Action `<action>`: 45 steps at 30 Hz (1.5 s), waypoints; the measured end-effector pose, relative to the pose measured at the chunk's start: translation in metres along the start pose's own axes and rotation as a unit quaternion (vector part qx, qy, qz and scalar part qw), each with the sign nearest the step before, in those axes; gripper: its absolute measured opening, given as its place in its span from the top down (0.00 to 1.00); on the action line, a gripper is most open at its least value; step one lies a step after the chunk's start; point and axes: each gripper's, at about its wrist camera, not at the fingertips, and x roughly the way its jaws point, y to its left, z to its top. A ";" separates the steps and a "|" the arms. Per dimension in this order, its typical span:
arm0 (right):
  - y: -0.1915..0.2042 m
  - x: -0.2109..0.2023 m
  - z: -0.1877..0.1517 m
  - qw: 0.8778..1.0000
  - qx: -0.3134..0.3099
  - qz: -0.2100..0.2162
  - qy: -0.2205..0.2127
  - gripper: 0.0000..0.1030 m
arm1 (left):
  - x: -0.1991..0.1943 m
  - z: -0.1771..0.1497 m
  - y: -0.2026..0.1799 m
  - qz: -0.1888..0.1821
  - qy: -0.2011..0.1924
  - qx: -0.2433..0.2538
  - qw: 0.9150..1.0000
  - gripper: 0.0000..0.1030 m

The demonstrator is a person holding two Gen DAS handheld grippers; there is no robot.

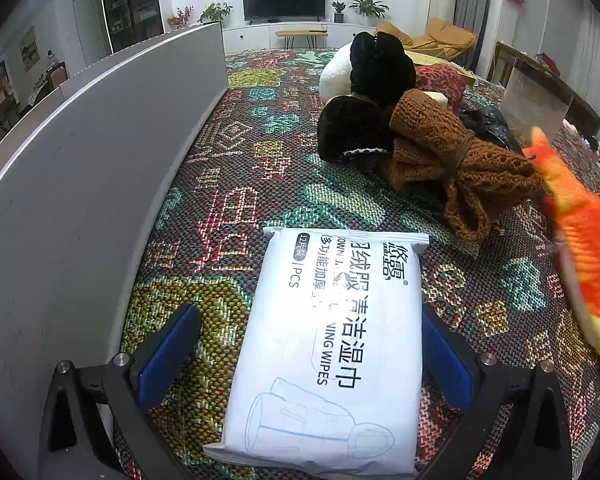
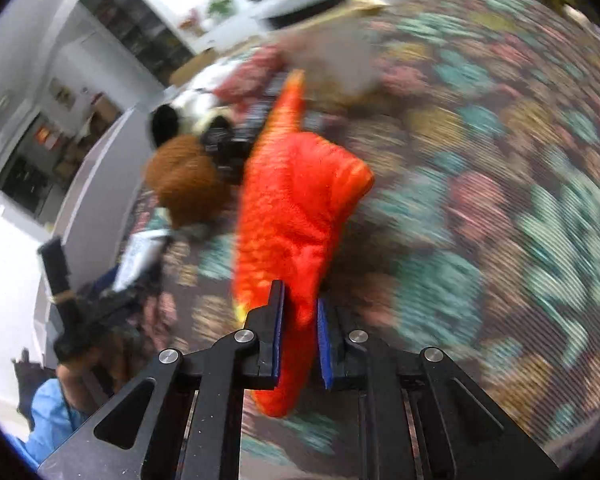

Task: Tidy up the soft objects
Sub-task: 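Grasp the orange plush fish with the right gripper while the left holds the wipes, then lay the orange plush fish on the rug and open the right gripper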

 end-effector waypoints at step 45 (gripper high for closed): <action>-0.025 -0.021 0.079 0.981 -0.015 -0.154 -0.118 0.33 | 0.000 0.000 -0.001 -0.001 0.000 -0.002 1.000 0.00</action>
